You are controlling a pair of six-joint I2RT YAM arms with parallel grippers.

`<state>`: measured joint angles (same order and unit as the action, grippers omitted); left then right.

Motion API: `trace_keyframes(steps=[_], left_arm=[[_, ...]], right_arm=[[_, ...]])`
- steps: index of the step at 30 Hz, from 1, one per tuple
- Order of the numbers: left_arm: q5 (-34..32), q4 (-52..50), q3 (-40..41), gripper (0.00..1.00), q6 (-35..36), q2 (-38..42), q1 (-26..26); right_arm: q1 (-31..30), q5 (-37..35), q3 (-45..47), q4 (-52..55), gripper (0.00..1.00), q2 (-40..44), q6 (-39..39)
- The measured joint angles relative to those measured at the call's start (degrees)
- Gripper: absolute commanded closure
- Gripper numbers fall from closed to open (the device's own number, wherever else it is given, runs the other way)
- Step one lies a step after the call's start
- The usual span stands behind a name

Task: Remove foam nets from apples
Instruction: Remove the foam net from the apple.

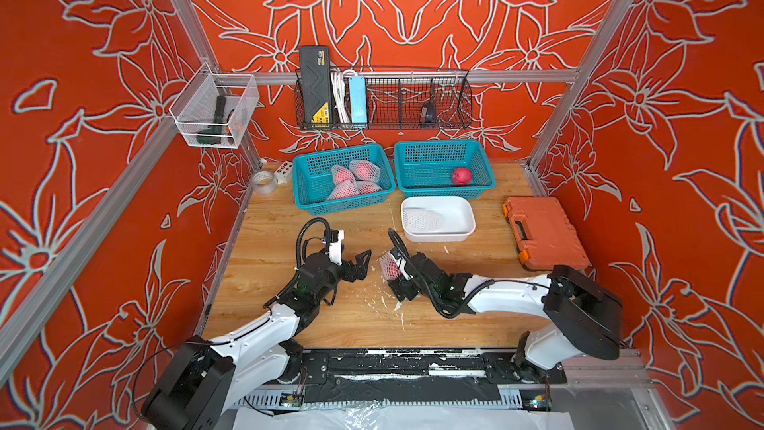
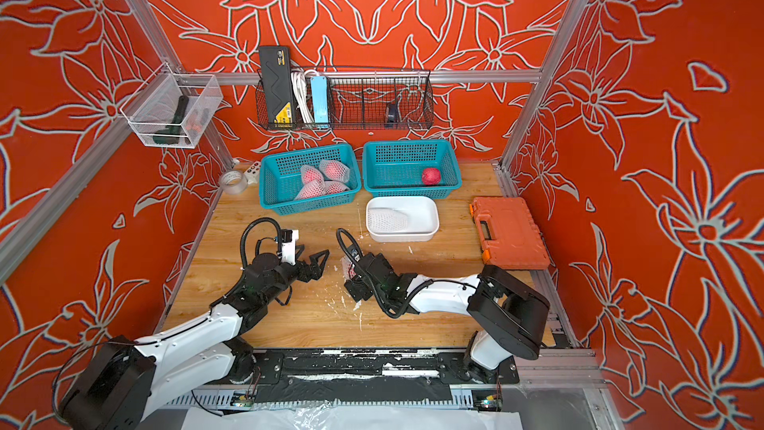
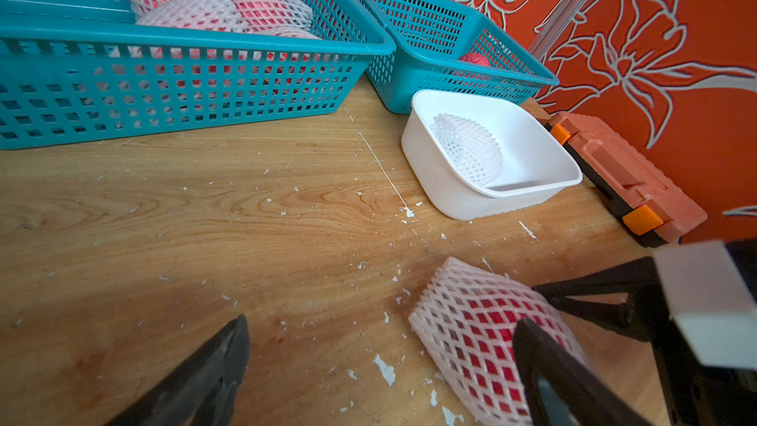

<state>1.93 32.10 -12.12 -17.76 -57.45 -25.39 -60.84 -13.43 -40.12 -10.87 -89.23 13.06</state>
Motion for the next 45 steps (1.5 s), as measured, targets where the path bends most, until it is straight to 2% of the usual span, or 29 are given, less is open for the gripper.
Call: trace_keyframes(steps=[5,9,19,23,26,34,42,45], left_arm=[[0.04,-0.09,0.46,0.03,0.15,-0.57,0.0],[0.09,-0.11,0.46,0.03,0.13,-0.59,0.0],[0.09,-0.35,0.46,0.03,0.15,-0.57,0.0],[0.07,-0.72,0.46,0.03,0.17,-0.5,0.0],[0.02,-1.38,0.48,0.03,0.2,-0.15,0.0],[-0.85,-1.92,0.92,0.03,0.79,2.56,0.0],[-1.31,-2.56,0.92,0.03,0.9,3.58,0.0],[-1.53,-2.56,0.92,0.03,1.03,3.69,0.0]], right_arm=[[0.0,-4.26,-2.21,1.88,0.11,-1.99,2.62],[0.0,-6.23,-2.78,2.08,0.2,-2.58,4.02],[0.0,-7.78,-2.84,0.94,0.47,-2.51,3.76],[0.04,-7.93,-2.84,-0.33,0.51,-2.51,2.71],[0.17,-7.3,-2.82,-1.29,0.58,-2.45,1.88],[1.36,-1.14,-2.43,-2.78,0.63,-0.76,-0.37],[2.97,3.28,-2.8,1.31,0.64,2.99,-0.76],[3.72,4.7,-3.26,3.37,0.71,4.66,-0.83]])
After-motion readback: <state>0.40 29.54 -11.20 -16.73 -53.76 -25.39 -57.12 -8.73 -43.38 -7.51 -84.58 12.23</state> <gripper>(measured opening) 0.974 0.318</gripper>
